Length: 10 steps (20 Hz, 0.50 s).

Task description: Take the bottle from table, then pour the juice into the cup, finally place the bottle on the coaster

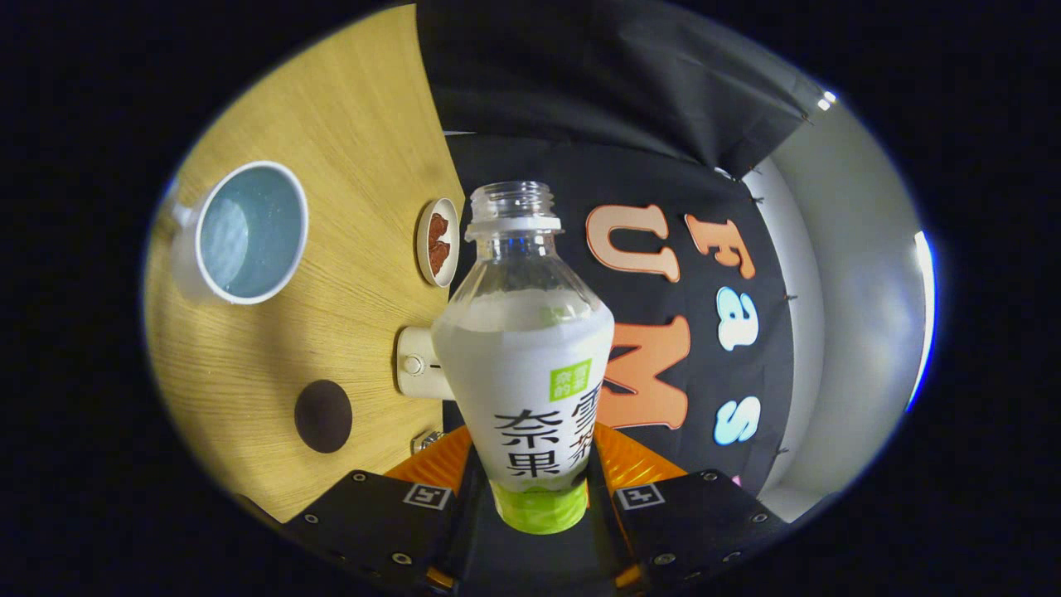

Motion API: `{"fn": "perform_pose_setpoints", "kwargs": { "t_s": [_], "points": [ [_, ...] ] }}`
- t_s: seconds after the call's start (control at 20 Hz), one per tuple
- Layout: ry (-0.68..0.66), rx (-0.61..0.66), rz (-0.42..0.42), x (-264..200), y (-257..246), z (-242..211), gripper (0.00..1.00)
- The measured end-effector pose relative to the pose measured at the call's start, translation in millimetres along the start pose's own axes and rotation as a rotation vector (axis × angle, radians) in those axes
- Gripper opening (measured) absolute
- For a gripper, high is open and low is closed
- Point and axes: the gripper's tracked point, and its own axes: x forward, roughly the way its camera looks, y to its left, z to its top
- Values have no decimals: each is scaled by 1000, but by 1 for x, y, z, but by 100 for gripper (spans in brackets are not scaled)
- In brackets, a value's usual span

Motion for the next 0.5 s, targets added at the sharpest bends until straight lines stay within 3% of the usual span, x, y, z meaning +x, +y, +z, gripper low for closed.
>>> {"fn": "perform_pose_setpoints", "kwargs": {
  "t_s": [0.35, 0.5],
  "points": [
    [103, 605, 28, 3, -48, -23, 58],
    [111, 798, 48, 12, -54, -27, 58]
  ]
}}
